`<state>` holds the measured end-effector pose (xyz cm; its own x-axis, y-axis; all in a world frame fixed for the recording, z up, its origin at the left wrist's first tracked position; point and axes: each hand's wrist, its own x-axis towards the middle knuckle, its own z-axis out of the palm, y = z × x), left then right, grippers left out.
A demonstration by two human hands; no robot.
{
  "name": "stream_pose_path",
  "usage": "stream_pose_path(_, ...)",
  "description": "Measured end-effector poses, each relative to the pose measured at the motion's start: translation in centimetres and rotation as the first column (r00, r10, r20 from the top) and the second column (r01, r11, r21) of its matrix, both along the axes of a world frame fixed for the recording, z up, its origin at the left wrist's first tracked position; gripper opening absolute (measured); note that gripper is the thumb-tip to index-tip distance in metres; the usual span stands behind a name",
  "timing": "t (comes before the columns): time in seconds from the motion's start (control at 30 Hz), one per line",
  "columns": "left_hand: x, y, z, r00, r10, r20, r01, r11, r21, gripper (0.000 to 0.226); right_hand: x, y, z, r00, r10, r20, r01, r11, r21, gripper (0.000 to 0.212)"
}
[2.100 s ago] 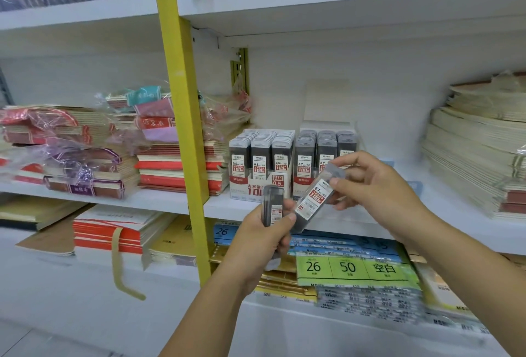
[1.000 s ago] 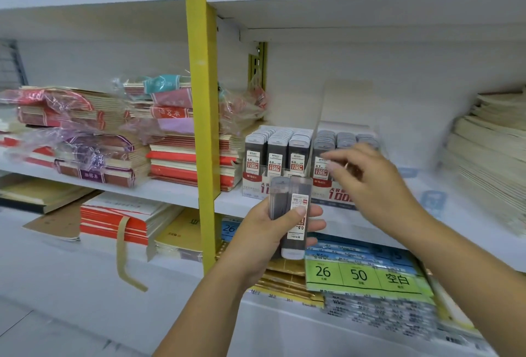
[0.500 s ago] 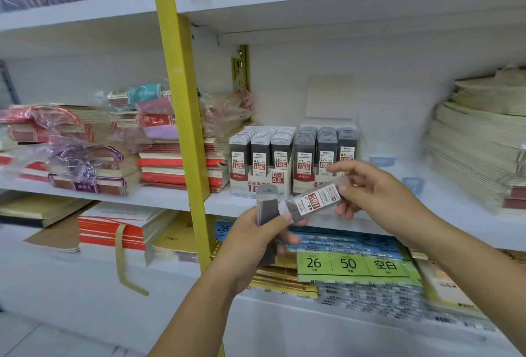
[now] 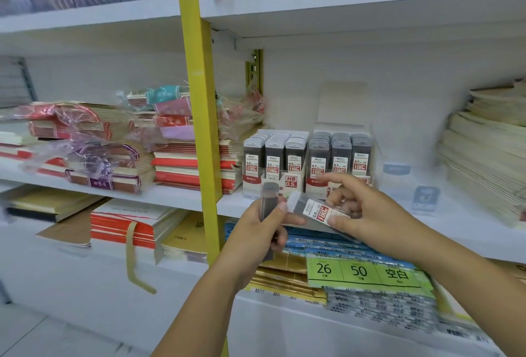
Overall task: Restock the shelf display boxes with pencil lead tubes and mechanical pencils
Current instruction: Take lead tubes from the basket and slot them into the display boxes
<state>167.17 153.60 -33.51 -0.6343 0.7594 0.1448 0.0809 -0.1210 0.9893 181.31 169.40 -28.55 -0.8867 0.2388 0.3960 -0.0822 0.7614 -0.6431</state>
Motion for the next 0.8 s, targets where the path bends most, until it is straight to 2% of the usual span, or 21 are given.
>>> stream_pose_path(0.07, -0.4, -0.6, 0.2, 0.997, 0.020, 0.077, -0.022, 0.999, 0.024, 0.035, -0.7, -0.3, 0.4, 0.998, 0.042, -0.041, -0.046, 0.995, -0.094, 0.081)
stream_pose_path(0.17, -1.0, -1.2, 0.5, 0.993, 0.051, 0.109, -0.060, 0.995, 0.074, 0.022, -2.3, -1.0, 2.5, 0.970, 0.028, -0.243, -0.069, 0.984, -0.163, 0.075)
stream_pose_path(0.27, -1.9, -1.7, 0.3, 0.990, 0.085, 0.109, -0.101, 0.983, 0.156, 0.013, -4.3, -1.5, 5.2, 0.878, -0.066, -0.475, 0.061, 0.998, -0.026, 0.059)
stream_pose_path(0.33, -2.4, -2.1, 0.2, 0.989, 0.116, 0.087, -0.129, 0.976, 0.174, 0.011, -5.6, -1.7, 6.5, 0.833, -0.100, -0.544, 0.143, 0.989, 0.038, 0.052)
stream_pose_path(0.4, -2.8, -2.4, 0.2, 0.989, 0.128, 0.070, -0.139, 0.971, 0.193, 0.010, -6.9, -1.9, 7.1, 0.836, -0.089, -0.542, 0.157, 0.984, 0.081, 0.047)
stream_pose_path(0.57, -3.3, -2.8, 0.1, 0.991, 0.126, 0.051, -0.133, 0.972, 0.191, 0.013, -9.8, -2.3, 6.3, 0.918, -0.133, -0.374, 0.234, 0.942, 0.239, 0.044)
stream_pose_path(0.67, -3.5, -3.0, 0.1, 0.991, 0.113, 0.068, -0.124, 0.973, 0.196, 0.014, -10.9, -2.1, 5.6, 0.934, -0.210, -0.290, 0.298, 0.905, 0.304, 0.030)
stream_pose_path(0.73, -3.6, -3.2, 0.2, 0.993, 0.091, 0.079, -0.105, 0.976, 0.191, 0.014, -11.4, -2.0, 5.3, 0.920, -0.278, -0.276, 0.379, 0.809, 0.450, 0.021)
stream_pose_path(0.8, -3.7, -3.3, 0.2, 0.995, 0.072, 0.072, -0.084, 0.980, 0.180, 0.018, -11.5, -2.1, 5.1, 0.889, -0.354, -0.292, 0.458, 0.674, 0.579, 0.026)
